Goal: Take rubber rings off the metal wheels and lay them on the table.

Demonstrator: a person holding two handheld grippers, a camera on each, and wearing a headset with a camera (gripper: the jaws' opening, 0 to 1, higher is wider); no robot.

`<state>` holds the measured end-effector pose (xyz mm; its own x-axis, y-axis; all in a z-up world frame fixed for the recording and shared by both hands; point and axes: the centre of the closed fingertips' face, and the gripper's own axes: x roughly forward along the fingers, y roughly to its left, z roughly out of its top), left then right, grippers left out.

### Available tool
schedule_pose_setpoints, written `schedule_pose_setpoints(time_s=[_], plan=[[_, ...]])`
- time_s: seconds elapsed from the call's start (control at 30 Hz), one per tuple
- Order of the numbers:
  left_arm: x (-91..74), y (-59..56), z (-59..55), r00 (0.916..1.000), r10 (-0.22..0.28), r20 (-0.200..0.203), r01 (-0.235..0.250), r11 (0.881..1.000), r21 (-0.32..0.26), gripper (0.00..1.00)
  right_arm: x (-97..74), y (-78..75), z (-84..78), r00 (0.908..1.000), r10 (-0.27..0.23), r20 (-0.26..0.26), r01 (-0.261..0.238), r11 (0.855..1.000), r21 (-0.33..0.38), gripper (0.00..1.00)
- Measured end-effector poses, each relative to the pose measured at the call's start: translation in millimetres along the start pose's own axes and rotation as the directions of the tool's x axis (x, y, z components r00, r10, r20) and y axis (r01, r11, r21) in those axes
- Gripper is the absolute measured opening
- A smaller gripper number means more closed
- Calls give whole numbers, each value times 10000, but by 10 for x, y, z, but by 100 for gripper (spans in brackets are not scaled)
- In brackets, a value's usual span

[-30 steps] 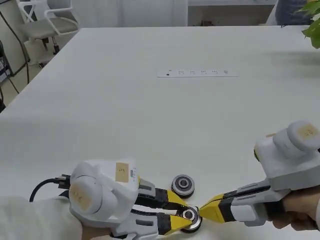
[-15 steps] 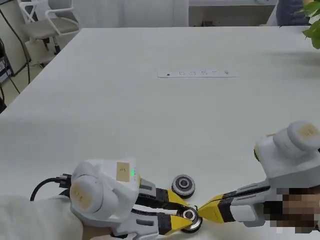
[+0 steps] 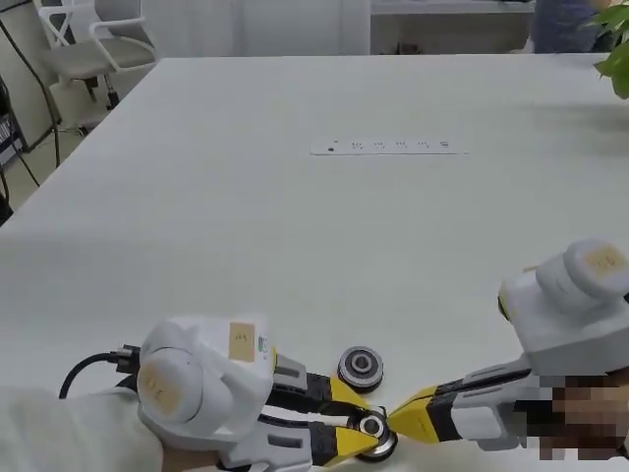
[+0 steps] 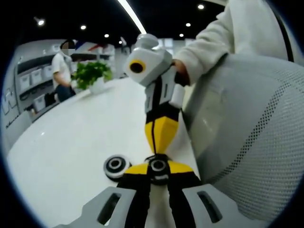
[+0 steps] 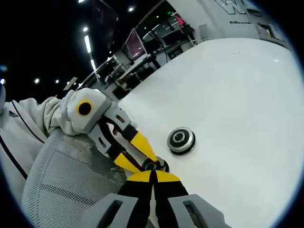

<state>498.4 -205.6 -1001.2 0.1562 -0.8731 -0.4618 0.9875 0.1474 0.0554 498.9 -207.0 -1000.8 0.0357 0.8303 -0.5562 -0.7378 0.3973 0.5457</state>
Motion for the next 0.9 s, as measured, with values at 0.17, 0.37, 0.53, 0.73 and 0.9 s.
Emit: schedule_pose_setpoints(time_s=[0.17, 0.37, 0.53, 0.73, 0.9], plan=[[-1, -1, -2, 10000, 2, -4, -2, 10000, -3, 14, 2, 17, 9, 10000, 75, 50, -75, 10000, 13, 0], [0, -1, -2, 10000, 10, -4, -10, 10000, -15, 14, 16, 95, 75, 9986, 423, 311, -420, 9991, -111, 0], [1, 6, -1, 10000, 68, 18, -68, 9999, -137, 14, 4, 96, 165, 9986, 169, 496, -143, 9985, -520, 0], [1, 5, 1, 9999, 77, -131, -78, 10000, -61, 14, 15, -30, -16, 9994, -249, -220, 243, 9993, -269, 0], [5, 3, 6, 9994, 36, -353, -42, 9998, -179, 14, -9, -34, 17, 9997, -244, -81, 242, 9995, -211, 0]])
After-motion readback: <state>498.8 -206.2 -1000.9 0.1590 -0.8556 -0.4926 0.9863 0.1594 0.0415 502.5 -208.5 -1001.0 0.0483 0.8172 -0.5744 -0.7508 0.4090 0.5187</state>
